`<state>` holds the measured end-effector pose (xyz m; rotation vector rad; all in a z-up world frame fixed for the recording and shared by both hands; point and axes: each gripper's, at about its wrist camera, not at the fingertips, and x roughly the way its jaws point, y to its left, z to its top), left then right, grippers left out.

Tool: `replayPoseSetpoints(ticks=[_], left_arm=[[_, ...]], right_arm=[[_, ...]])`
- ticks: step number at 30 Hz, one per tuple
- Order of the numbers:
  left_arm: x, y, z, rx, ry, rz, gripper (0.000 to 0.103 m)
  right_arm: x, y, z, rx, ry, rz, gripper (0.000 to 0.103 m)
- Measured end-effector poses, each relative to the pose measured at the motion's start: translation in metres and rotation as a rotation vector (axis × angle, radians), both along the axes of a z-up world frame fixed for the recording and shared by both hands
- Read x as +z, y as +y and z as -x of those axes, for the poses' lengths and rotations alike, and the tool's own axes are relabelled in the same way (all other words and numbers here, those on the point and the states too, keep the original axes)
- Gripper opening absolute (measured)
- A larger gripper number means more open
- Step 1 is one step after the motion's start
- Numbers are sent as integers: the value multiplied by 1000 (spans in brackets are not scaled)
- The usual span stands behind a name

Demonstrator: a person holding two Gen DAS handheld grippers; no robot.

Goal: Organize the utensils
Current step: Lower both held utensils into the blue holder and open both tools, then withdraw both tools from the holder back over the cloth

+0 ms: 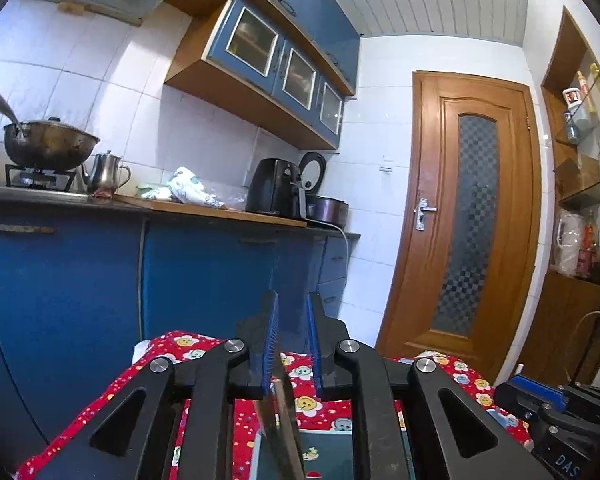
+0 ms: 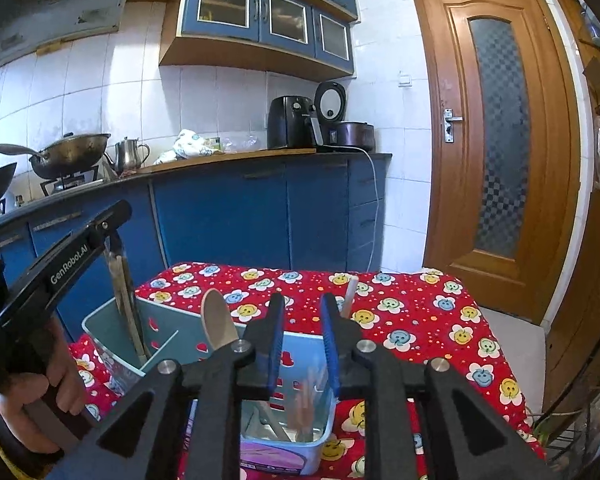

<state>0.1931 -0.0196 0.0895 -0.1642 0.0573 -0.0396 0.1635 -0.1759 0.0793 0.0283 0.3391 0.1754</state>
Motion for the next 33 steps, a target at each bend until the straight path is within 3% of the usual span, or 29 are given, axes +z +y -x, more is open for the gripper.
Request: replayPoseSetpoints(ticks=[15, 33], left_arm=[[31, -1, 46, -75, 49, -19, 15], [14, 6, 97, -161, 282, 16, 15]], right_arm=[[34, -12, 43, 11, -35, -44, 22], [18, -45, 110, -52, 32, -126, 26]])
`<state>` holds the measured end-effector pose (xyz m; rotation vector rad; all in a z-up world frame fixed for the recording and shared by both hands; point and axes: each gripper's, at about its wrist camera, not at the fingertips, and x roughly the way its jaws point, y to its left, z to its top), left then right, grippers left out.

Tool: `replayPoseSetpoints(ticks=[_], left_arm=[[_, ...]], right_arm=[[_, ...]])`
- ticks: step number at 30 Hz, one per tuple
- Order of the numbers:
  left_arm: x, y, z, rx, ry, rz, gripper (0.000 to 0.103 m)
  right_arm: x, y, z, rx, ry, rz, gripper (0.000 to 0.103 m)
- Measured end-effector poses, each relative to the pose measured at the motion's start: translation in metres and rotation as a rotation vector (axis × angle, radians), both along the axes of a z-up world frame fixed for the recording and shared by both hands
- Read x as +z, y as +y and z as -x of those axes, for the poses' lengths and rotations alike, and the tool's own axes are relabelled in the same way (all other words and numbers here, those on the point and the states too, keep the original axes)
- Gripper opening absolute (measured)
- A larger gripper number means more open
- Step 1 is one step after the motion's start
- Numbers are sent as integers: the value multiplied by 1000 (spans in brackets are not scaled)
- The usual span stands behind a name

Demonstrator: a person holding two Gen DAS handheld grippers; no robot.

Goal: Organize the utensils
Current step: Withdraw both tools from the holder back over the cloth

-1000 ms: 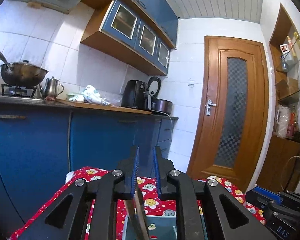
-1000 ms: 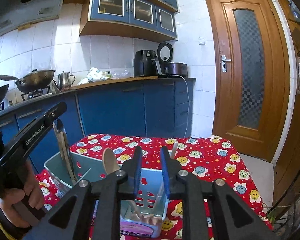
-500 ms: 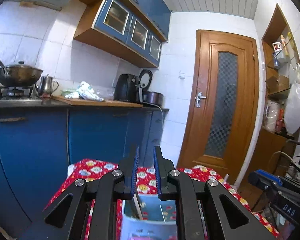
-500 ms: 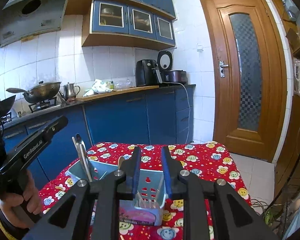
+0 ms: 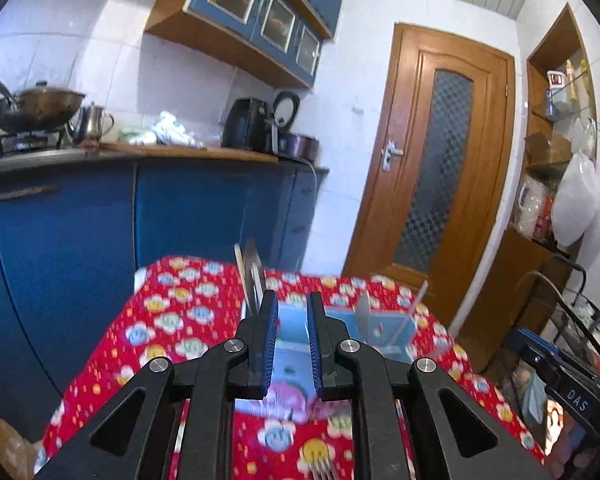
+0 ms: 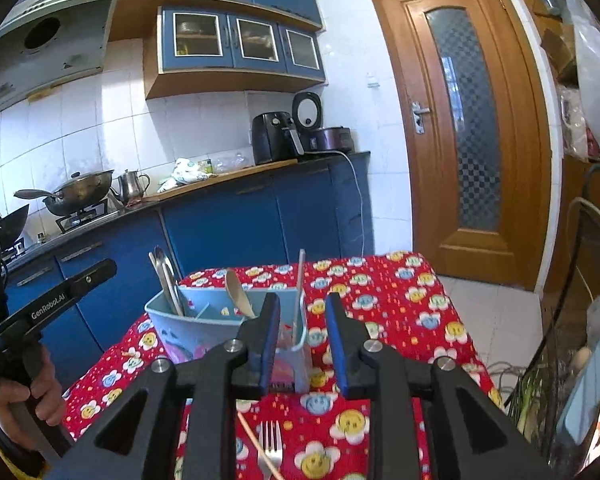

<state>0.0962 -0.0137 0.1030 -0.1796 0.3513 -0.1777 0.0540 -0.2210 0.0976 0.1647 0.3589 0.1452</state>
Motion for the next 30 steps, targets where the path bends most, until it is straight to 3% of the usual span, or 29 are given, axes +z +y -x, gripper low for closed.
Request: replayPoseSetpoints(ticks=[21, 30], left_arm=[[-77, -26, 11, -139, 362, -42, 15], [-103, -30, 2, -152, 472, -34, 26]], right_arm=[[-53, -20, 28, -11, 162, -76, 33], [-69, -28, 28, -11, 208, -103, 34]])
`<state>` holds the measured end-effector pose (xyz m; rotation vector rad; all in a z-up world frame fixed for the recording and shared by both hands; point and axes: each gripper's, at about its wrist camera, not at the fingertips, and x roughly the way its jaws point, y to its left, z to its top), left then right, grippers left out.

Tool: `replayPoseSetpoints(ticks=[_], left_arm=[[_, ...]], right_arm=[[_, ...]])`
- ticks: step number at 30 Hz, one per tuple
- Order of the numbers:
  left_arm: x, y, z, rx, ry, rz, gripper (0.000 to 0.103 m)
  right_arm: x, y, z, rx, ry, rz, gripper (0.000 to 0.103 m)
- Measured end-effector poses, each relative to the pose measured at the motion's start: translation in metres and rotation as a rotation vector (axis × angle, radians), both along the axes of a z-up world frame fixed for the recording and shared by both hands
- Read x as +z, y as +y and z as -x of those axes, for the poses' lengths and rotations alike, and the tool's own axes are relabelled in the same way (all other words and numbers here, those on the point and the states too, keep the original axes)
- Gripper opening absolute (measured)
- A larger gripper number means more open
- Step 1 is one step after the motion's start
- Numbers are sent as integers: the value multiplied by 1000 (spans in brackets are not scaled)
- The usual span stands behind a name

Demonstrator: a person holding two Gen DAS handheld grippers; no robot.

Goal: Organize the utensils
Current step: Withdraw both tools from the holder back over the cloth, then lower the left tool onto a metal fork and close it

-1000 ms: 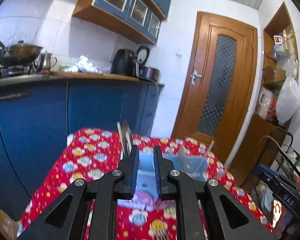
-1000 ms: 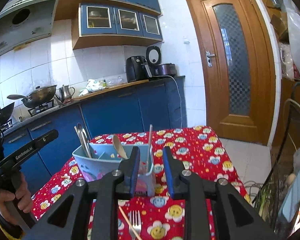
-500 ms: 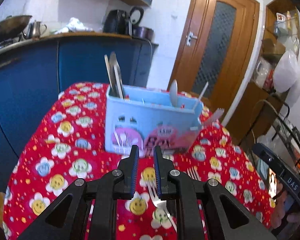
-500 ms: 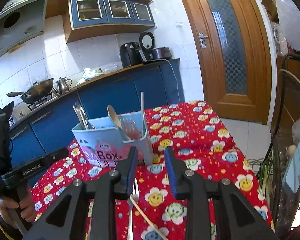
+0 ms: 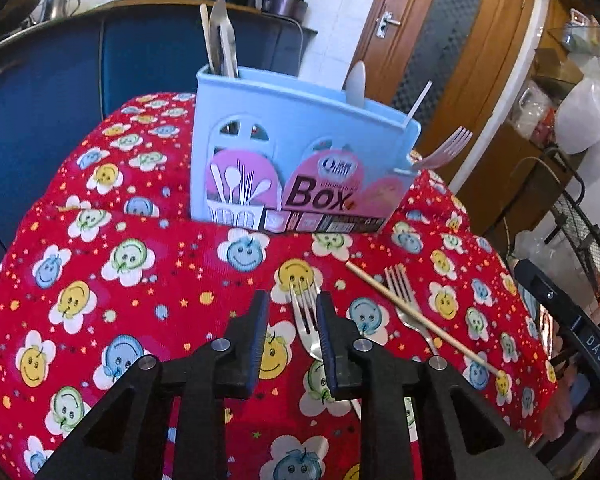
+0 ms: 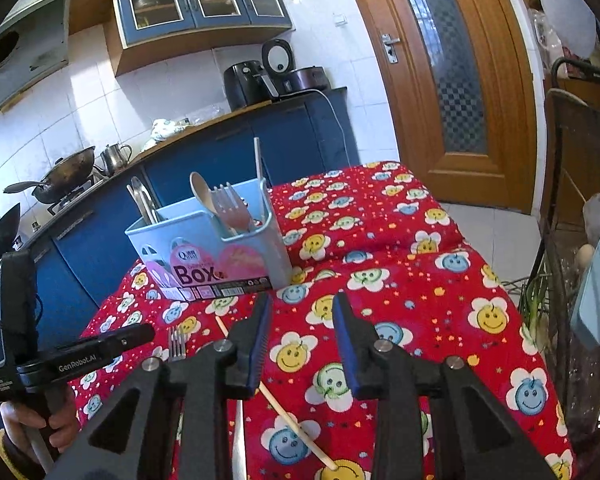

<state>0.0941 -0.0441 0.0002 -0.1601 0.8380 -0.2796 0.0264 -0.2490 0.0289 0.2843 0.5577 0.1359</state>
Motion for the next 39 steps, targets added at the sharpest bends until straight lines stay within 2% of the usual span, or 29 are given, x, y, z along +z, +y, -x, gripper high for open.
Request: replayPoseSetpoints(ticks=[9, 16, 29, 31, 33, 34, 39], left_arm=[[-11, -4, -8, -2, 33, -32, 33], [-18, -4, -15, -31, 71, 26, 33], [-24, -8, -29, -130, 65, 59, 33], [-25, -7, -30, -128, 71, 75, 23], [-26, -4, -30, -125, 75, 89, 18], [-26, -3, -30, -127, 79, 102, 11], [-23, -3, -25, -141, 69, 126, 4]], right_arm=[[-10, -5, -3, -4, 29, -14, 35], [-15, -7, -7, -3, 47, -20, 35], [-18, -5, -10, 5, 65, -19, 35], [-18, -4, -10, 6, 64, -18, 35], [-18, -3, -10, 7, 64, -15, 35], [-18, -2, -11, 8, 64, -13, 35], [-18, -1, -10, 9, 64, -10, 35]])
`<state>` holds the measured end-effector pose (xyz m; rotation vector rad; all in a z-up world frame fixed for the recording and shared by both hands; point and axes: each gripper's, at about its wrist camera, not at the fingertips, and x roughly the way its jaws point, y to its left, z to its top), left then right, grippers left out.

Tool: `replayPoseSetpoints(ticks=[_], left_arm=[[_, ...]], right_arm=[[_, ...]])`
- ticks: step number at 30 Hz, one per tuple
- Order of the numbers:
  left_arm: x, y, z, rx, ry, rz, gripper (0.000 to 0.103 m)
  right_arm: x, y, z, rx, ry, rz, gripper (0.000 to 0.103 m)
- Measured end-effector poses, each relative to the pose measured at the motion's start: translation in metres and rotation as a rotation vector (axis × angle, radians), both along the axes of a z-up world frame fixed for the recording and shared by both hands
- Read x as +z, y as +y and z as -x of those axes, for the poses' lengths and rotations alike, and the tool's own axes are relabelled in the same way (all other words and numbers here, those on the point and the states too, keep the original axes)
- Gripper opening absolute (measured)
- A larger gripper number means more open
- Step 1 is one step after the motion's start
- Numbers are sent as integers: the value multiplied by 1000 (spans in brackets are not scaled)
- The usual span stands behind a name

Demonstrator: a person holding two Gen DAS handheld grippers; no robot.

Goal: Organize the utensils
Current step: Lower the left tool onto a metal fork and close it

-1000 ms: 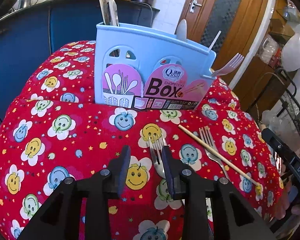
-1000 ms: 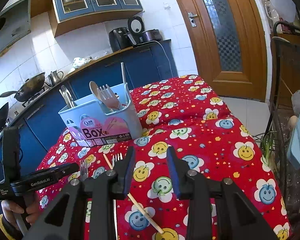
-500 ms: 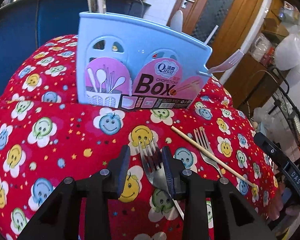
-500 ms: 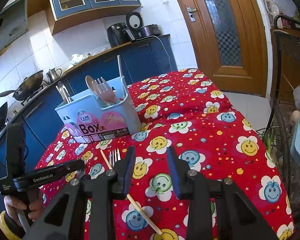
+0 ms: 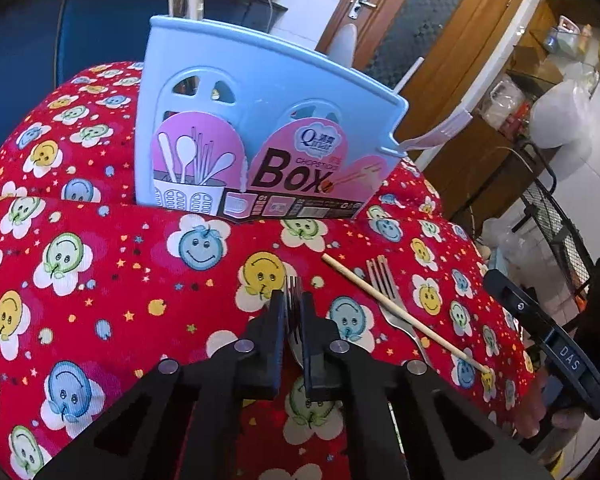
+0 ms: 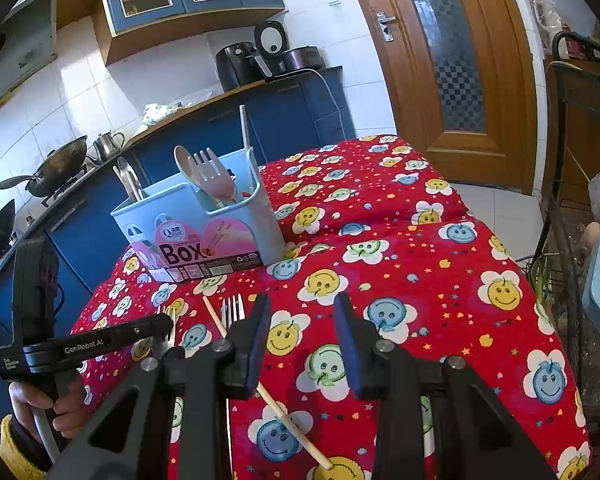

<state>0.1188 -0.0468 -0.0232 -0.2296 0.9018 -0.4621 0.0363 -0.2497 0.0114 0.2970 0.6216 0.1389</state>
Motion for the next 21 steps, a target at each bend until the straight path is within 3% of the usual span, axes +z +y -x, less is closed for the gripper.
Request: replayPoseSetpoints(ticks=[5, 12, 21], left_arm=[[8, 1, 8, 18, -44, -5, 2], [35, 16, 23, 78, -172, -33, 1], [64, 36, 41, 139, -312, -103, 1]], right_arm=[[1, 3, 1, 4, -1, 6, 35], [9, 17, 0, 38, -4, 57, 35], [13, 54, -13, 166, 28, 169, 35]])
